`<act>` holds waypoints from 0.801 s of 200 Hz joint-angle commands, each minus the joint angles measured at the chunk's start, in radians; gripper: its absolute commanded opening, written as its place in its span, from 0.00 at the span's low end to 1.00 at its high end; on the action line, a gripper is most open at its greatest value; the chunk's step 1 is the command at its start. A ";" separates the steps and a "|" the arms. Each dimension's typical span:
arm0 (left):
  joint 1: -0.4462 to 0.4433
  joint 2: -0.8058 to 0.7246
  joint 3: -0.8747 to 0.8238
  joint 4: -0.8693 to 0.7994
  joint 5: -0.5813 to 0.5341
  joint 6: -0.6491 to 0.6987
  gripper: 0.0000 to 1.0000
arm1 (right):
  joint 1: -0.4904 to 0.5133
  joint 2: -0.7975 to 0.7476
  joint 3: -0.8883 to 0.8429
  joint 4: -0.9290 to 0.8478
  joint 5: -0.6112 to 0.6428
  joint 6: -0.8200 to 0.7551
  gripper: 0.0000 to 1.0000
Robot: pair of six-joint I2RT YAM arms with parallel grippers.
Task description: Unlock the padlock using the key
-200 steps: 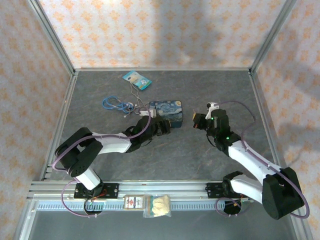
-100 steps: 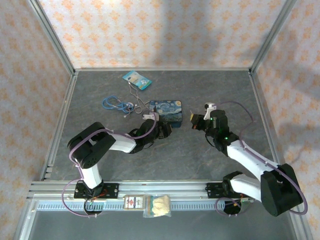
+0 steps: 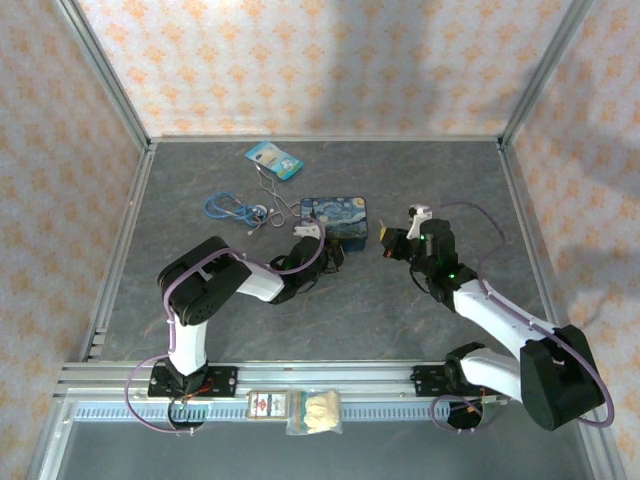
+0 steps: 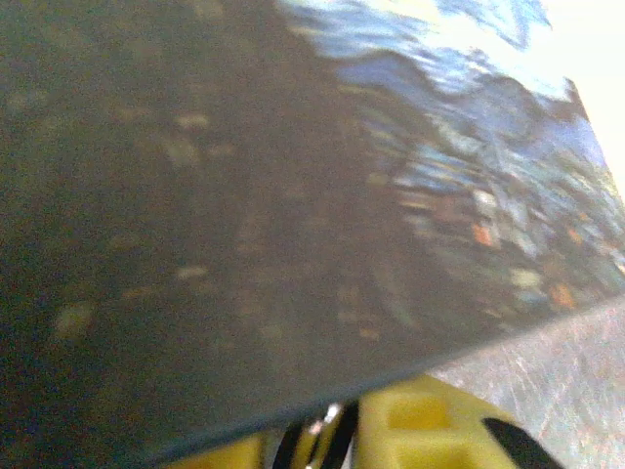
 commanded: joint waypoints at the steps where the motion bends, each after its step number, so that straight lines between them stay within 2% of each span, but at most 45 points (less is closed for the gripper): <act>1: 0.018 0.044 -0.008 -0.006 0.058 -0.042 0.11 | -0.011 0.008 -0.023 0.055 -0.041 -0.010 0.00; 15: 0.029 0.037 -0.011 0.018 0.095 -0.065 0.05 | -0.019 0.020 -0.041 0.071 -0.092 0.003 0.00; 34: 0.043 0.010 -0.012 0.043 0.145 -0.115 0.02 | -0.037 0.046 -0.085 0.129 -0.210 0.045 0.00; 87: 0.078 0.001 -0.024 0.242 0.304 -0.356 0.00 | -0.039 0.151 -0.242 0.521 -0.522 0.215 0.00; 120: 0.080 0.039 -0.021 0.417 0.367 -0.479 0.00 | -0.040 0.267 -0.261 0.678 -0.611 0.284 0.00; 160: 0.082 0.026 -0.024 0.424 0.365 -0.485 0.00 | -0.048 0.422 -0.262 0.917 -0.657 0.391 0.00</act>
